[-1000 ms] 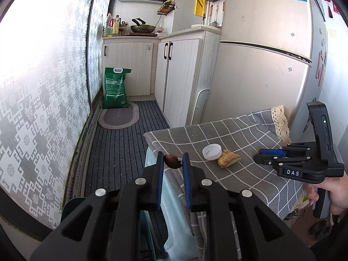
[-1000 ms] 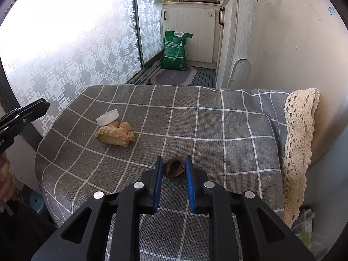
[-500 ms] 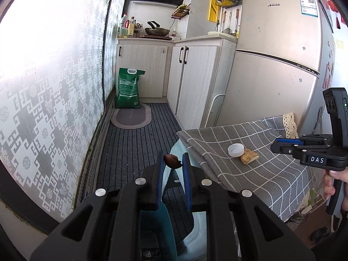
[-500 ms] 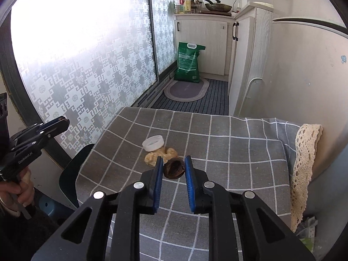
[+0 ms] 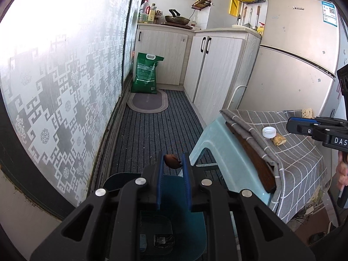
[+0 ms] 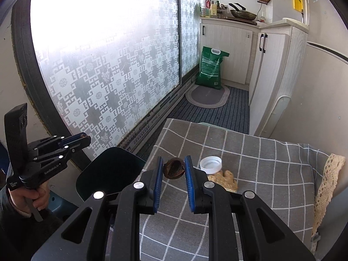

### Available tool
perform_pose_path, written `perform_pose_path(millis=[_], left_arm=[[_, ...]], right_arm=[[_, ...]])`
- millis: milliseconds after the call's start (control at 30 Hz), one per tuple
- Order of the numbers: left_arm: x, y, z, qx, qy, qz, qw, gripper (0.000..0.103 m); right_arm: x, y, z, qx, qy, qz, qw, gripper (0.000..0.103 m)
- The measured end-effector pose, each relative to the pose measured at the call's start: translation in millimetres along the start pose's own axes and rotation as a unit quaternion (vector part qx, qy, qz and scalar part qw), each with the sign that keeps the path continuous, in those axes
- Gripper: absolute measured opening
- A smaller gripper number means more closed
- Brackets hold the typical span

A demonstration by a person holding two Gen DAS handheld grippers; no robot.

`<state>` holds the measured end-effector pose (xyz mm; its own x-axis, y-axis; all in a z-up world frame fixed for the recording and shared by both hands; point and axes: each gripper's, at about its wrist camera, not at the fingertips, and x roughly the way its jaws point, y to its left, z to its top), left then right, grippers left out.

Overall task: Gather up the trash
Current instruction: 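Carry the walnut shell in the right tool over the teal bin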

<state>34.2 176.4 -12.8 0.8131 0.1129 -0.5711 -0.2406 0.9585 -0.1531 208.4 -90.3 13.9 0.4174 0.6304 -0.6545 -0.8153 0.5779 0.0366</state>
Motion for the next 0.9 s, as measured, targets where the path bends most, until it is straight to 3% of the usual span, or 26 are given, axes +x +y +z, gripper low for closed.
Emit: perform_pose_path(millis=[500, 900], left_arm=[[25.0, 40.9, -44.7, -0.006, 0.081, 0.024, 0.9964, 0.018], [63.4, 68.6, -87.0, -0.01, 0.181, 0.034, 0.9828, 0.018]], right_arm=[[52.8, 73.7, 5.8, -0.055, 0.049, 0.037, 0.997, 0.02], [94.6, 127.4, 1.6, -0.104, 0.1, 0.045, 0.989, 0.02]])
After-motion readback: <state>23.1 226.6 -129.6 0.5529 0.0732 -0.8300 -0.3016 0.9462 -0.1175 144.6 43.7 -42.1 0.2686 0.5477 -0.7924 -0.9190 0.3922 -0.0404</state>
